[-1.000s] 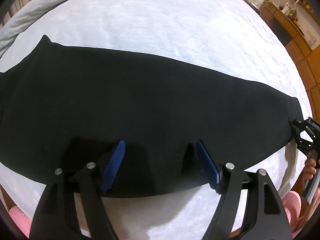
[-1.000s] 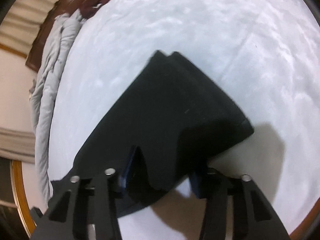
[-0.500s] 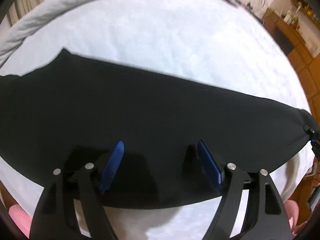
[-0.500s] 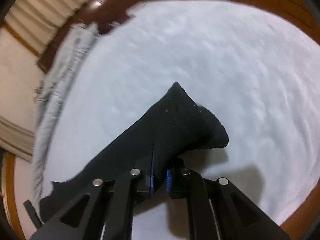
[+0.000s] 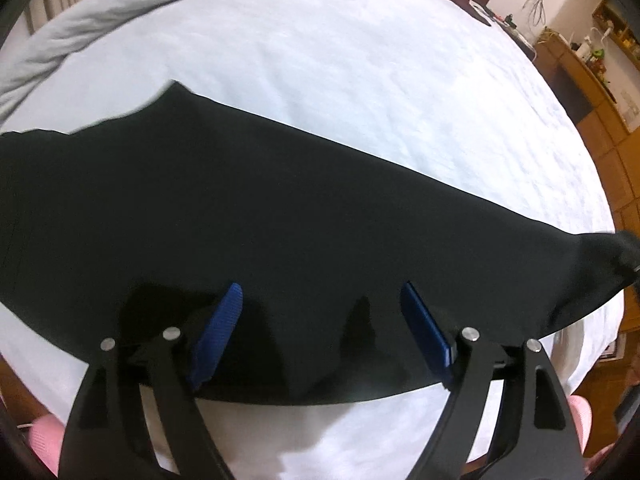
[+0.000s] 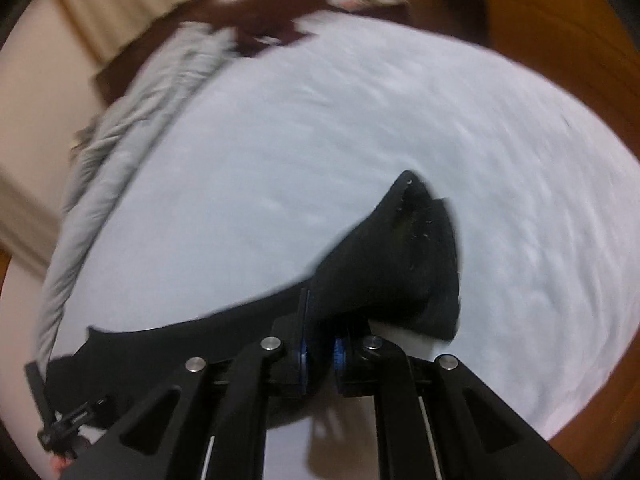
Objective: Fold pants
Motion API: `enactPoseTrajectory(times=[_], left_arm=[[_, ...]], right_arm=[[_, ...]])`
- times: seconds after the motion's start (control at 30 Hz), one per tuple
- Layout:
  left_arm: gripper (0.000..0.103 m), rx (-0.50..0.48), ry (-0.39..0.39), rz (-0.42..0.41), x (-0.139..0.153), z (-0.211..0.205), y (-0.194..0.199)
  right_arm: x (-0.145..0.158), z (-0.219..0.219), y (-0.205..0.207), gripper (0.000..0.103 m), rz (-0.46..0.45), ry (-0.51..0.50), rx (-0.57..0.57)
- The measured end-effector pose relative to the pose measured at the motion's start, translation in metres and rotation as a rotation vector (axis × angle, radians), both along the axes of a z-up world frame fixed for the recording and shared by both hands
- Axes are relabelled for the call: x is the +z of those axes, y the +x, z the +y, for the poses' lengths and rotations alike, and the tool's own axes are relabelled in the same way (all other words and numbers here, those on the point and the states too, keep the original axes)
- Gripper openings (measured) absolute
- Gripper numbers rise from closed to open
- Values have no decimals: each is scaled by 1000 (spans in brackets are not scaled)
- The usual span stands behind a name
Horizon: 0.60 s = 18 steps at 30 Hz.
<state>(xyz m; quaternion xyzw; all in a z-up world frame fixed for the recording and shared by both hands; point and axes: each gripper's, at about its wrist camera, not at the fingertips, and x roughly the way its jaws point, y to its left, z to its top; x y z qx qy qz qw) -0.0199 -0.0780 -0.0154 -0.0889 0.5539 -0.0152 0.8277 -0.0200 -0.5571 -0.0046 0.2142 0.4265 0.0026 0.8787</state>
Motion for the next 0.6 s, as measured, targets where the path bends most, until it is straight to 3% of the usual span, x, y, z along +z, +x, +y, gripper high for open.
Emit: enactPoseTrajectory(times=[0.1, 0.2, 0.43, 0.6], left_arm=[[81, 15, 24, -4, 8, 18, -2], [81, 49, 13, -3, 10, 42, -2], [82, 153, -19, -9, 18, 79, -7], [82, 188, -31, -13, 17, 89, -5]], right_arm=[[25, 52, 0, 10, -73, -11, 129], [30, 106, 8, 10, -93, 1, 261], [0, 236, 19, 10, -30, -55, 499], [-19, 291, 12, 10, 13, -95, 594]])
